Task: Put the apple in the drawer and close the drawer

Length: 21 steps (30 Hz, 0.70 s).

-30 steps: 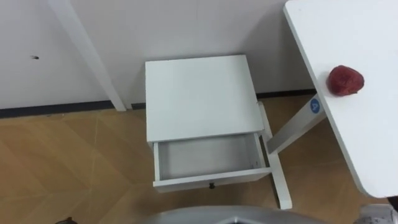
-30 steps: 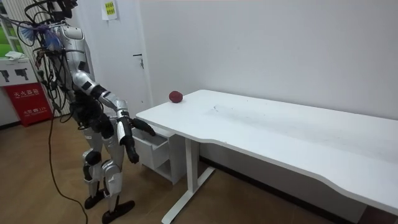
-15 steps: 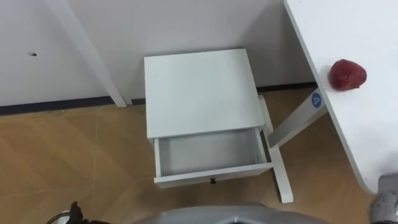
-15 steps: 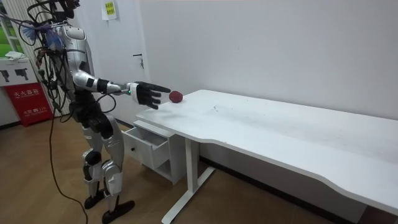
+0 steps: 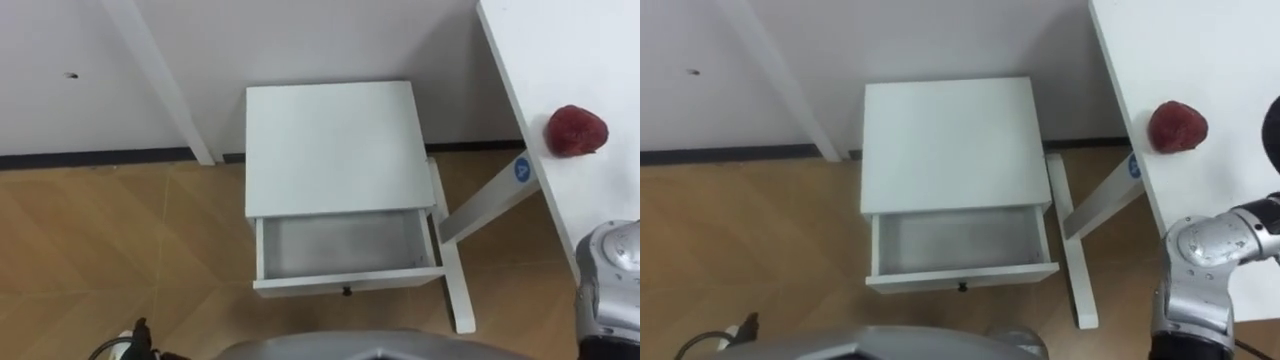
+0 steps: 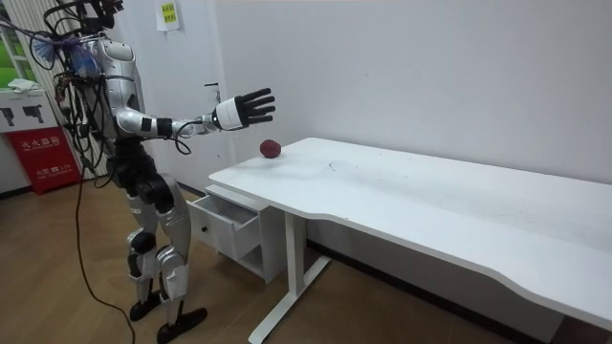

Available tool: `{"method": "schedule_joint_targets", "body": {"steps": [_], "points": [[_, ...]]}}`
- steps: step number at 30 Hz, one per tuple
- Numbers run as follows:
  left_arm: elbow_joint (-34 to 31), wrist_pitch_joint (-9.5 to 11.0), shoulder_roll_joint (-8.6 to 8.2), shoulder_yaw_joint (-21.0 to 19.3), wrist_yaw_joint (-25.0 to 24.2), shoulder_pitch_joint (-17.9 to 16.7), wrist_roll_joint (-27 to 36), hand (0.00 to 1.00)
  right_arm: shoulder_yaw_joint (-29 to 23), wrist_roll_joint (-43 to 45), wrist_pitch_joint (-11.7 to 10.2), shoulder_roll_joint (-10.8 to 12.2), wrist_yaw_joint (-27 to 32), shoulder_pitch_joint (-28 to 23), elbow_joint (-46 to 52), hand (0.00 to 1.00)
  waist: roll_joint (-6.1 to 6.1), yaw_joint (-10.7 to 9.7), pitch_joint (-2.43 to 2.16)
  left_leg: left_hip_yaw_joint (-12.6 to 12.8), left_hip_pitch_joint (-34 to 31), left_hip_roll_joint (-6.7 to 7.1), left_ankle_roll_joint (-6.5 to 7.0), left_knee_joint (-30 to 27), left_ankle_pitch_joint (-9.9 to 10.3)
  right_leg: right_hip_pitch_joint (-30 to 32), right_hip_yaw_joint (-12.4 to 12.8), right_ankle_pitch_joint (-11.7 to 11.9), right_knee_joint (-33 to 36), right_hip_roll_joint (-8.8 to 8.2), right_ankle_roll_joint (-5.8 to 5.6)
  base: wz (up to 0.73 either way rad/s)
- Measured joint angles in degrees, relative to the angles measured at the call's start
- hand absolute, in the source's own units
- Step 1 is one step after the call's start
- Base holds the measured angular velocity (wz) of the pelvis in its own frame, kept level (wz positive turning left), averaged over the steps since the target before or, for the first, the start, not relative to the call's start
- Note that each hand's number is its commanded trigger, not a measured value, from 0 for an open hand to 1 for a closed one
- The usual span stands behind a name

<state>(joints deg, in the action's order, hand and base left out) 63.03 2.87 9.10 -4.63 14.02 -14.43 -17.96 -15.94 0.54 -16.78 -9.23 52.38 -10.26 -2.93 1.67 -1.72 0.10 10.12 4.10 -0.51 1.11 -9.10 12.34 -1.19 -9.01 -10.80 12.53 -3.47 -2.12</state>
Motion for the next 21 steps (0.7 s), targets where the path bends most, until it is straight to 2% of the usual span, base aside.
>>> {"method": "schedule_joint_targets", "body": {"steps": [10,14,17,21], "points": [[-0.25,0.0,-0.35,0.4,0.03,-0.55,-0.22,0.0,4.4,-0.79,0.28,0.0,-9.74,-2.04,-1.58,0.0,0.03,0.38,-0.08,-0.13,-0.4,-0.04,-0.01,0.02,0.01,-0.27,-0.41,0.12,-0.82,0.04,0.06,0.0],[-0.27,-0.26,-0.44,0.4,0.02,-0.61,-0.39,0.0,5.66,-2.02,1.99,0.01,-14.44,-2.22,-3.71,0.0,0.11,0.39,-0.13,-0.09,-0.41,-0.03,-0.01,0.0,0.01,-0.33,-0.45,0.12,-0.91,0.04,0.05,0.0],[-0.39,-0.56,-0.41,0.37,0.01,-0.62,-0.4,0.0,5.7,-2.76,2.06,0.0,-17.28,-2.16,-4.79,0.0,0.16,0.32,-0.16,-0.09,-0.38,-0.06,-0.01,-0.03,0.0,-0.46,-0.52,0.12,-0.97,0.03,0.05,0.0],[-0.69,-1.4,-0.4,0.37,-0.24,-0.64,-0.4,0.0,5.71,-3.19,3.24,0.01,-20.62,-2.16,-5.4,0.0,0.27,0.31,-0.2,-0.1,-0.34,-0.09,-0.01,-0.1,0.0,-0.59,-0.6,0.12,-0.97,0.02,0.06,0.0]]}}
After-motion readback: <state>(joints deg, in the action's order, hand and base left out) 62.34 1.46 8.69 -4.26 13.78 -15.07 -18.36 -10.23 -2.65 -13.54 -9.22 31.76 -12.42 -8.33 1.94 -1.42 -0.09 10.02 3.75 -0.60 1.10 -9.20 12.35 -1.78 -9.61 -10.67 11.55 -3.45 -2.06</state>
